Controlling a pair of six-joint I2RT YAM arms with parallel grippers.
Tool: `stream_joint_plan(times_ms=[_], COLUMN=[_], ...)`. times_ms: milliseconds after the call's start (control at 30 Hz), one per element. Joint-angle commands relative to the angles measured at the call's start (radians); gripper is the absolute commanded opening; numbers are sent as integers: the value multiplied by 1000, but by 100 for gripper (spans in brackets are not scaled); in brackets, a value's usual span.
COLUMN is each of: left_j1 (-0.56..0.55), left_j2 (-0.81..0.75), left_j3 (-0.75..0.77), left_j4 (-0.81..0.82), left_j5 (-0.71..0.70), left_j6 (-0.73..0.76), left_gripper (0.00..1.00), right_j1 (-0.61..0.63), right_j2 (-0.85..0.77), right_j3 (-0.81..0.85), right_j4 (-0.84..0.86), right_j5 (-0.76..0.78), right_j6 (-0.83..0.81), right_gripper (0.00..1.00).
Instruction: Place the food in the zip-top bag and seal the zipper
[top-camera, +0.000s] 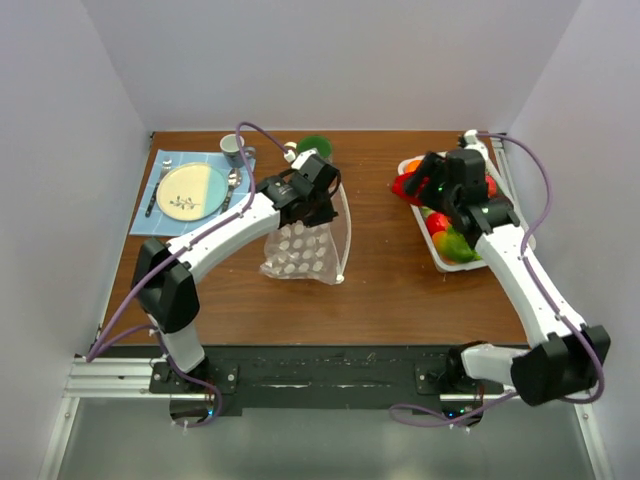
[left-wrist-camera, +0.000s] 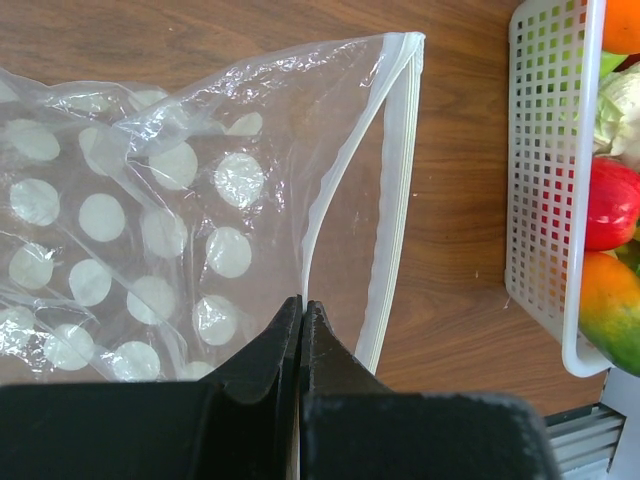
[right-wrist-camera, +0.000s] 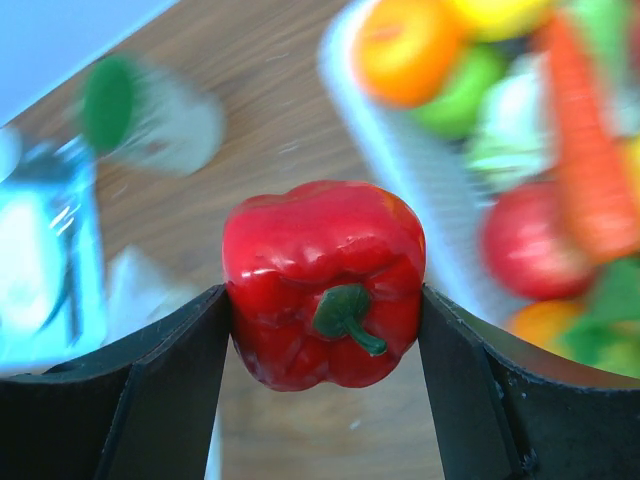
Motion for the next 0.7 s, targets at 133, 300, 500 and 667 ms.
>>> stream_joint_plan(times_ms=[133,300,500,667], left_j1=[-2,-5,-26,-39], left_j2=[5,-23,-60,-92], left_j3=[49,27,12,-11], left_j4=[27,40,66,119], left_j5=[21,25,18,36], left_j6=[-27,-47,-79,-87], left_gripper=[0,0,0,0], right_j1=[319,380,392,392], right_j2=[-60,33,70,66], right_j3=[-13,-30,-42,-35], right_j4=[37,80,94,108], right_j5=[9,-1,5,-4], right_j6=[37,61,71,63], right_gripper=[37,37,42,52])
